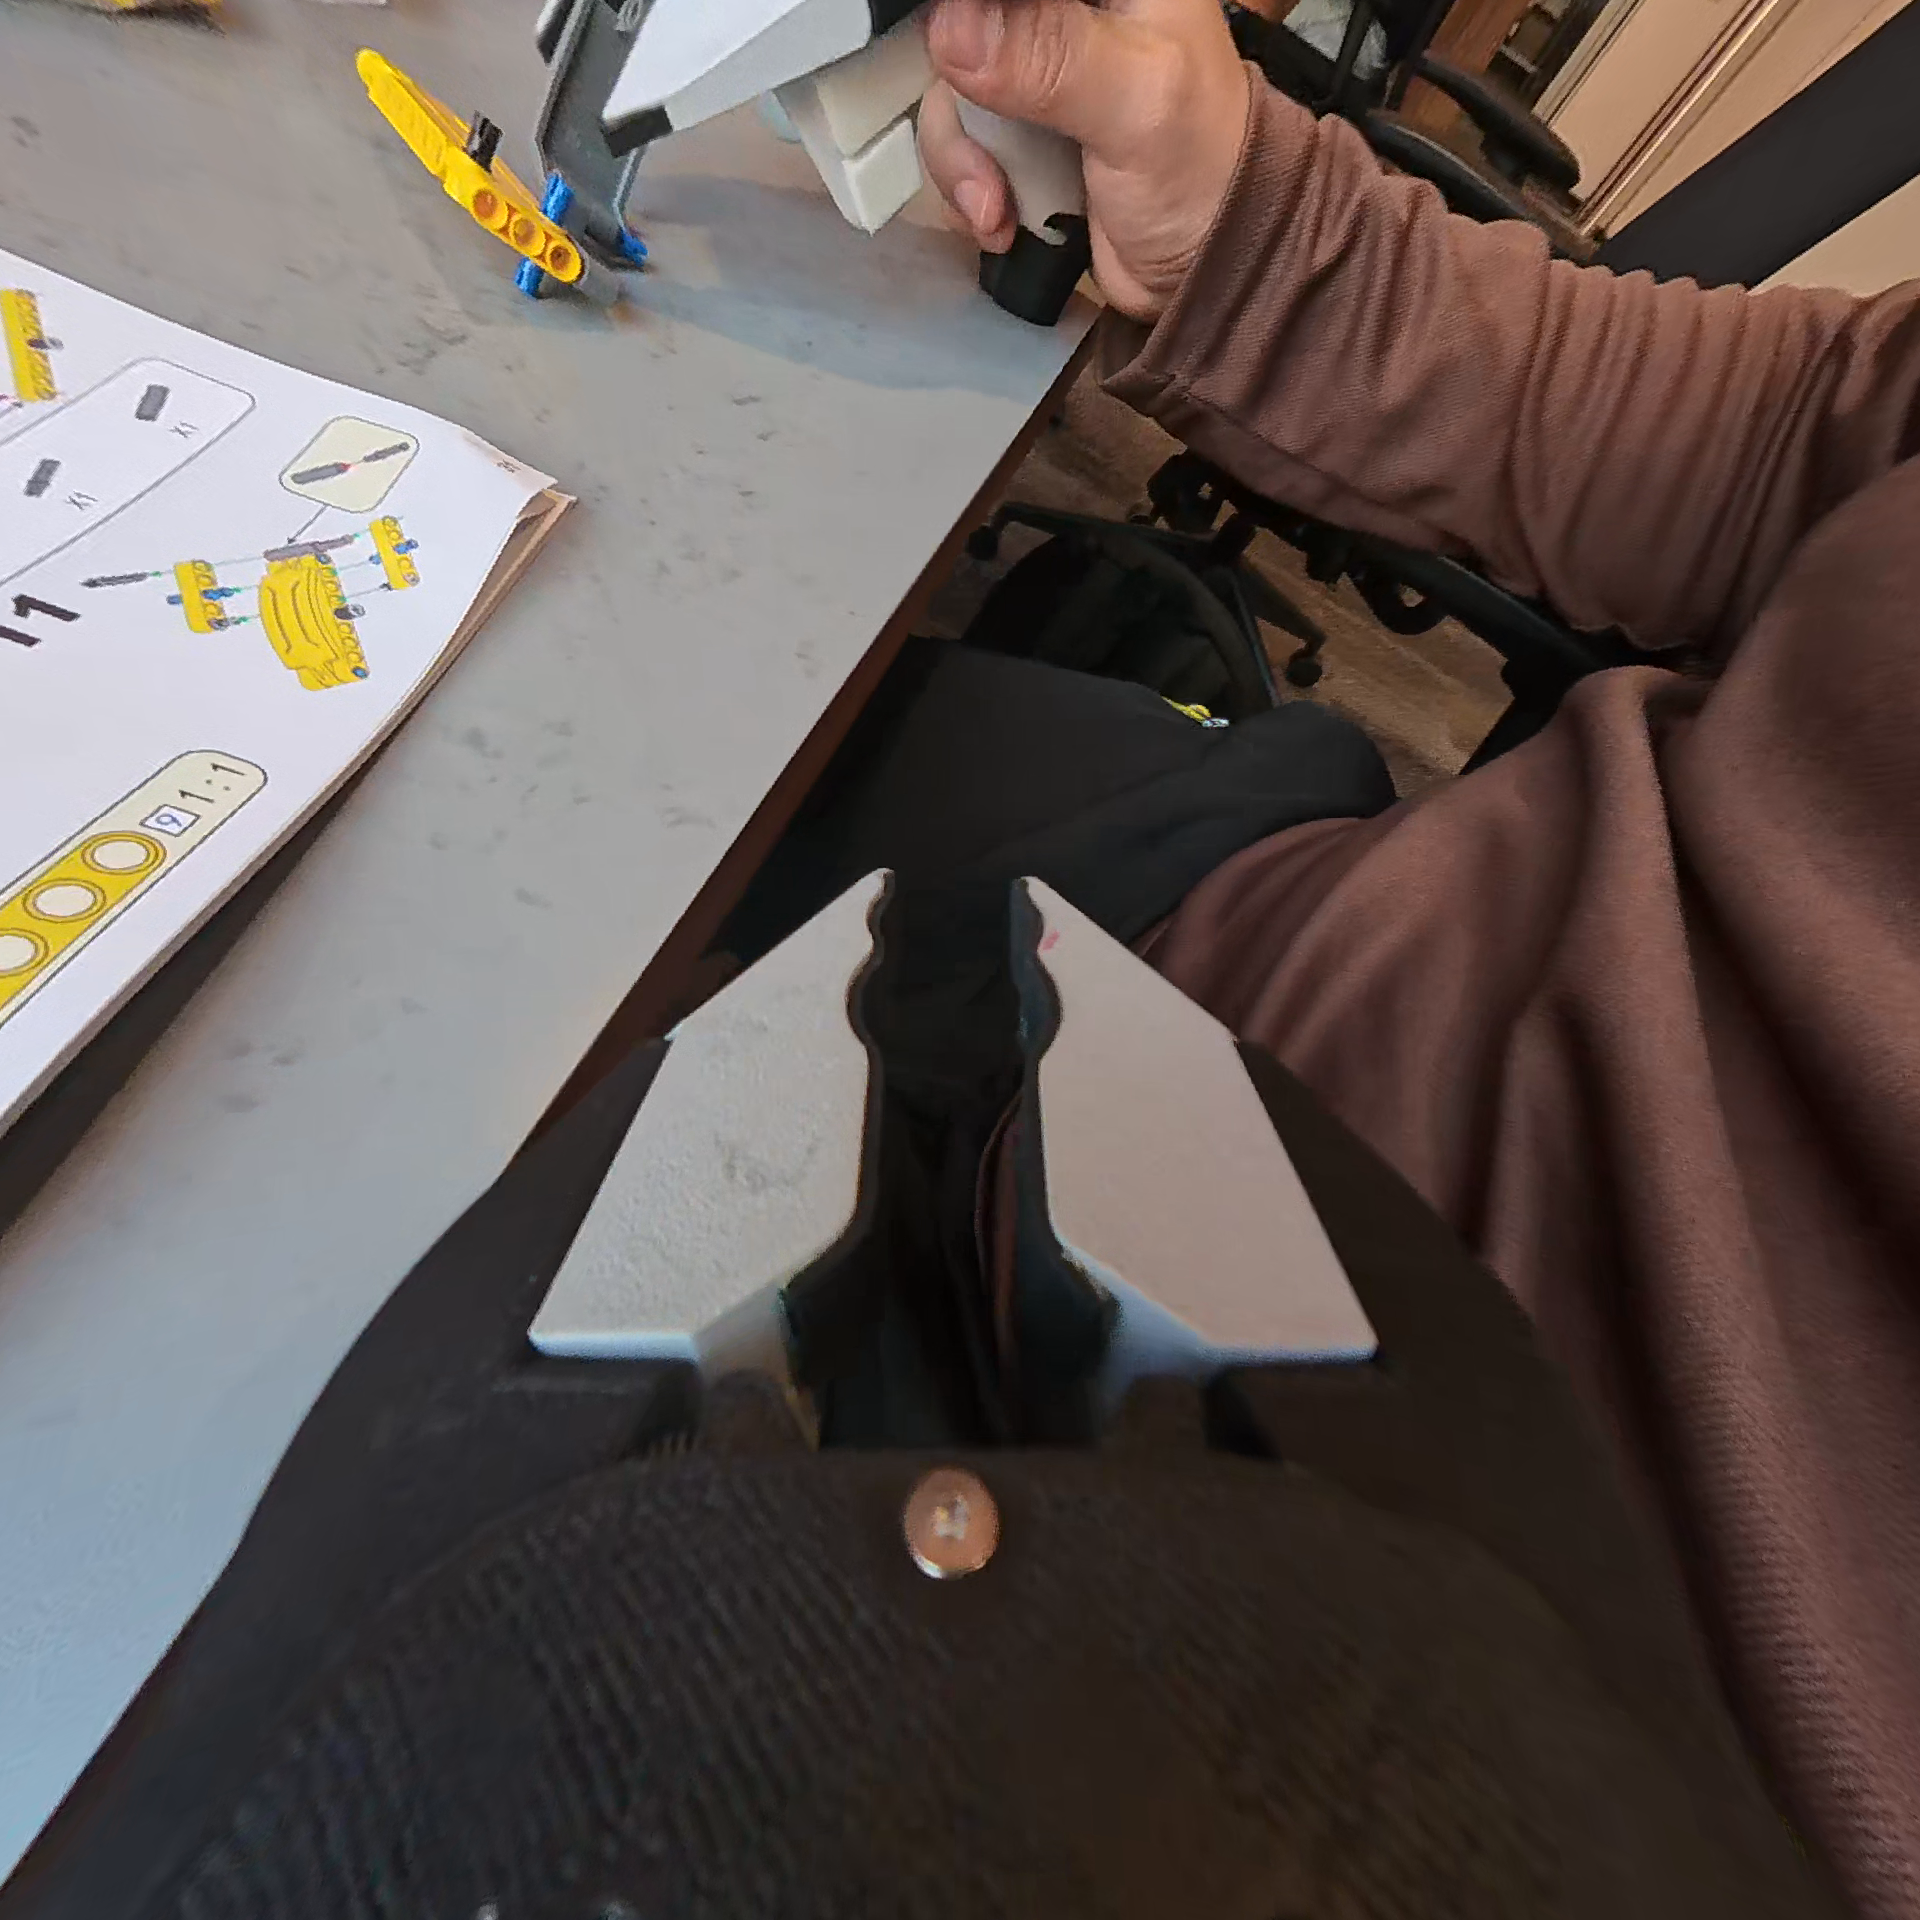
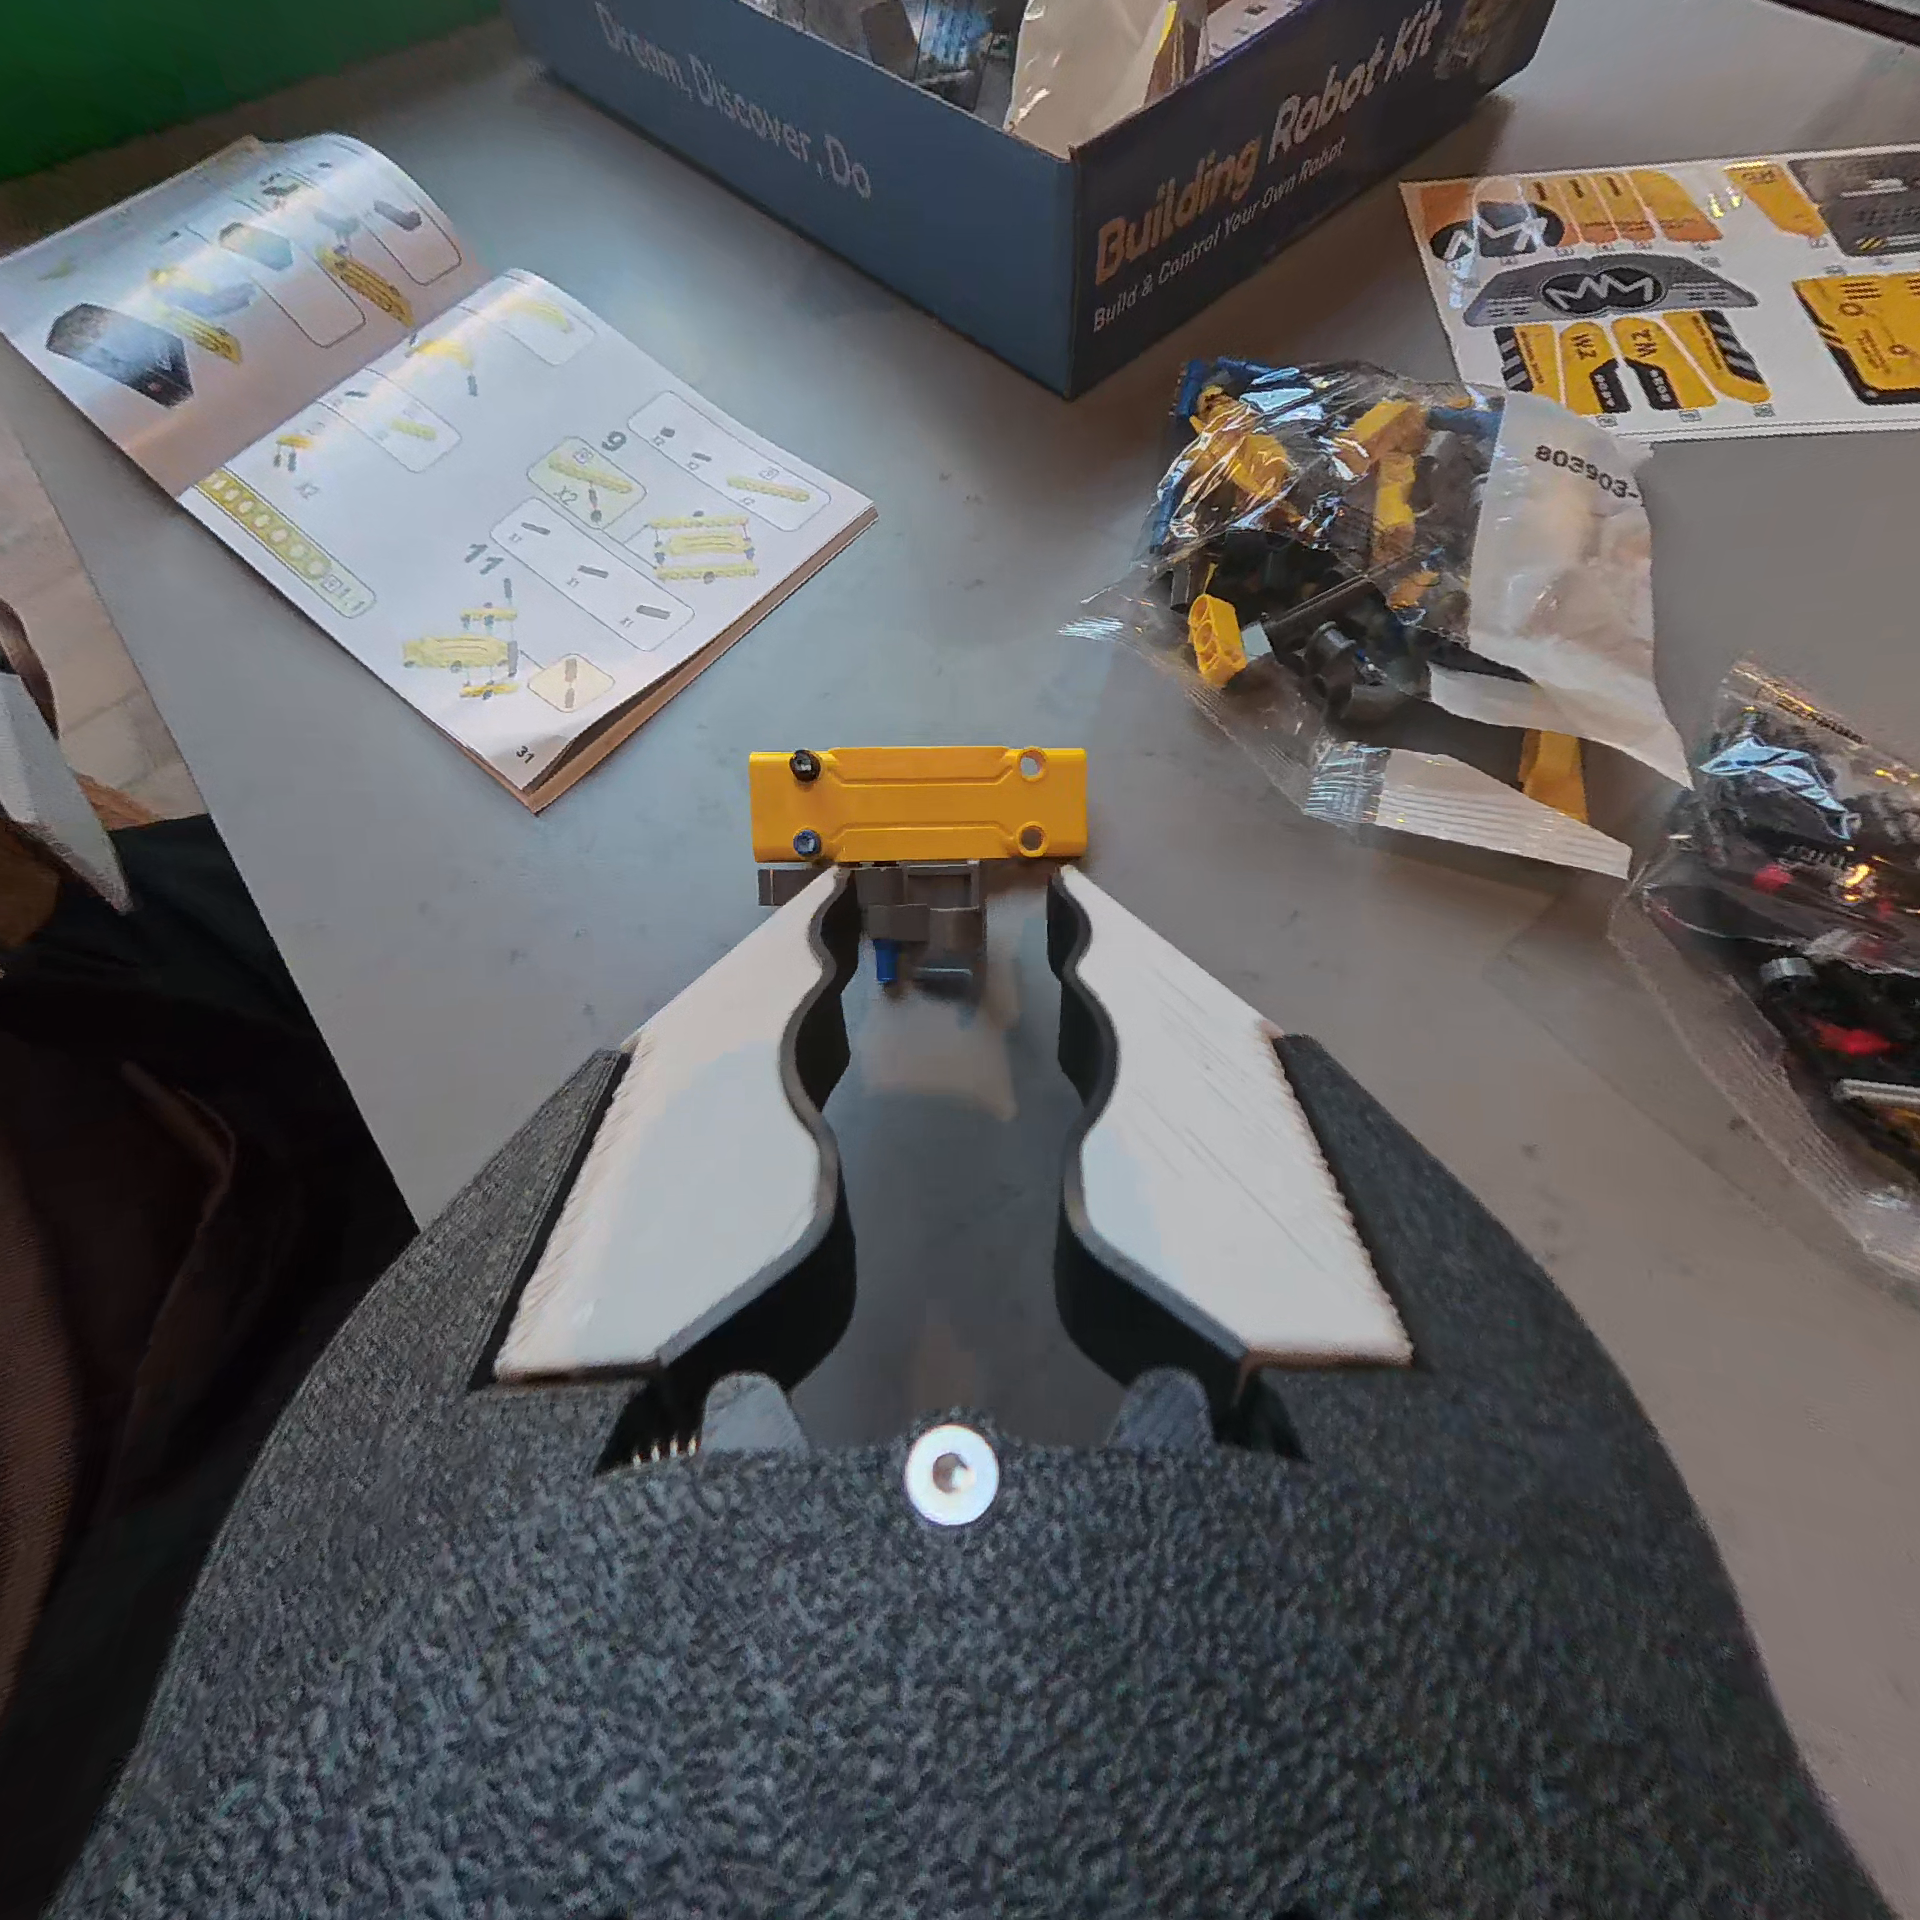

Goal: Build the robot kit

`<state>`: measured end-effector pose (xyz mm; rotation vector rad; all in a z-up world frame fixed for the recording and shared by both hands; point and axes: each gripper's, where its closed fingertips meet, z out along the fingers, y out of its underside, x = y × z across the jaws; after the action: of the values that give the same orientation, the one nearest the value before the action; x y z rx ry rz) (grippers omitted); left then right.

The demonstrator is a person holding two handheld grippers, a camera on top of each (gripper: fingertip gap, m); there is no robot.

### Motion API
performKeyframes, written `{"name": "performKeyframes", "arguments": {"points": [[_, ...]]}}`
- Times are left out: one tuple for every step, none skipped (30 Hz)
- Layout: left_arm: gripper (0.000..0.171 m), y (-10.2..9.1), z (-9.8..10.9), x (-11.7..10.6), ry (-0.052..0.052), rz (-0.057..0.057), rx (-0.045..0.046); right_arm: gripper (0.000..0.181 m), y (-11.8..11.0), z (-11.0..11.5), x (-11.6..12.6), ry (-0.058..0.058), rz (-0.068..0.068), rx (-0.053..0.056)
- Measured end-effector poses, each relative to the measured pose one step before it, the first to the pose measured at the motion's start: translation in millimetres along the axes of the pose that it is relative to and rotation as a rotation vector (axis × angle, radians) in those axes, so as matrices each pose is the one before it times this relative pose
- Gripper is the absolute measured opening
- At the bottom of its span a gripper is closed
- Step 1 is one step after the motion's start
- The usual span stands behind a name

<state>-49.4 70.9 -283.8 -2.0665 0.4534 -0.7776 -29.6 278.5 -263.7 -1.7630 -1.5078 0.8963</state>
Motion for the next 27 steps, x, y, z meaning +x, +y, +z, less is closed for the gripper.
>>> {"name": "performKeyframes", "arguments": {"points": [[0.018,-0.08,0.06,0.09,0.0032,-0.0042,0.00121,0.036,1.06,0.91,-1.69,-0.0125,-0.0034,-0.0089],[0.018,-0.14,-0.20,-0.68,-0.0034,-0.0012,0.00107,0.036,1.14,1.07,-1.21,-0.0092,-0.0021,-0.0099],[0.018,0.09,-0.15,-0.65,-0.0040,0.0003,0.00082,0.035,1.14,1.15,-0.99,-0.0086,-0.0010,-0.0096],[0.018,0.68,-0.20,-0.47,-0.0028,-0.0016,-0.00164,0.035,0.61,1.05,-0.88,-0.0081,-0.0016,-0.0073],[0.018,0.54,-0.26,-0.53,-0.0029,-0.0028,-0.00062,0.034,0.06,1.02,-0.59,-0.0061,-0.0017,-0.0037],[0.018,0.25,-0.10,-0.24,-0.0009,-0.0024,0.00045,0.034,-0.74,0.96,-0.39,-0.0057,-0.0014,-0.0001],[0.018,0.31,-0.18,-0.29,-0.0010,-0.0022,-0.00101,0.034,-1.07,1.07,-0.67,-0.0088,-0.0022,0.0012],[0.018,0.01,-0.17,-0.41,-0.0025,-0.0004,0.00040,0.034,-1.08,1.37,-0.50,-0.0083,-0.0023,0.0001],[0.017,-0.13,-0.15,-0.43,-0.0030,0.0013,0.00119,0.033,-1.20,1.57,-0.29,-0.0080,-0.0031,-0.0003],[0.017,-0.14,0.18,-0.35,-0.0021,0.0018,-0.00044,0.031,-1.27,1.85,-0.61,-0.0087,-0.0057,-0.0011],[0.017,0.13,0.46,-0.37,-0.0010,0.0017,-0.00183,0.028,-1.06,1.97,-0.49,-0.0071,-0.0079,-0.0027],[0.017,0.48,0.73,-0.45,-0.0004,0.0002,-0.00427,0.023,-1.10,2.06,0.19,-0.0013,-0.0085,-0.0027],[0.017,0.40,0.95,-0.35,0.0015,-0.0001,-0.00436,0.014,-1.25,1.91,0.19,0.0006,-0.0089,-0.0009],[0.017,0.06,0.82,-0.28,0.0030,0.0006,-0.00305,0.009,-1.15,1.60,-0.56,-0.0043,-0.0080,-0.0009],[0.017,-0.27,0.80,-0.50,0.0025,0.0010,-0.00275,0.006,-0.51,1.34,-0.57,-0.0047,-0.0037,-0.0023],[0.017,-0.33,0.77,-0.44,0.0034,0.0009,-0.00224,0.004,-0.33,0.57,0.28,-0.0010,0.0014,-0.0003],[0.017,-0.29,0.81,-0.39,0.0048,-0.0010,-0.00179,0.004,-0.47,-0.08,0.75,0.0009,0.0065,0.0030],[0.016,-0.21,0.63,-0.21,0.0063,-0.0037,-0.00127,0.004,-0.85,-0.74,0.84,-0.0020,0.0103,0.0073],[0.016,-0.33,0.67,0.08,0.0078,-0.0047,-0.00050,0.004,-1.33,-1.35,0.53,-0.0064,0.0126,0.0122],[0.016,-0.15,0.64,0.28,0.0078,-0.0039,-0.00102,0.004,-1.71,-1.40,0.85,-0.0050,0.0149,0.0140],[0.016,-0.25,0.53,0.01,0.0050,-0.0020,-0.00066,0.004,-1.52,-1.30,1.32,-0.0037,0.0166,0.0122],[0.016,-0.32,0.37,-0.11,0.0029,0.0001,-0.00007,0.004,-1.04,-0.85,1.20,-0.0044,0.0161,0.0083],[0.016,-0.33,0.47,-0.23,0.0020,0.0003,-0.00046,0.004,-0.68,-0.52,0.67,-0.0063,0.0132,0.0051],[0.016,-0.40,0.18,0.02,0.0025,0.0002,0.00017,0.004,-0.44,-0.38,0.41,-0.0063,0.0101,0.0036],[0.016,-0.32,0.20,0.01,0.0023,0.0002,0.00061,0.004,-0.42,-0.39,0.09,-0.0056,0.0072,0.0035],[0.016,-0.07,0.13,-0.18,0.0007,-0.0001,-0.00020,0.005,-0.61,-0.44,0.08,-0.0044,0.0051,0.0040],[0.016,0.14,0.04,0.01,0.0007,-0.0001,-0.00087,0.004,-0.54,-0.60,0.24,-0.0015,0.0043,0.0050]]}}
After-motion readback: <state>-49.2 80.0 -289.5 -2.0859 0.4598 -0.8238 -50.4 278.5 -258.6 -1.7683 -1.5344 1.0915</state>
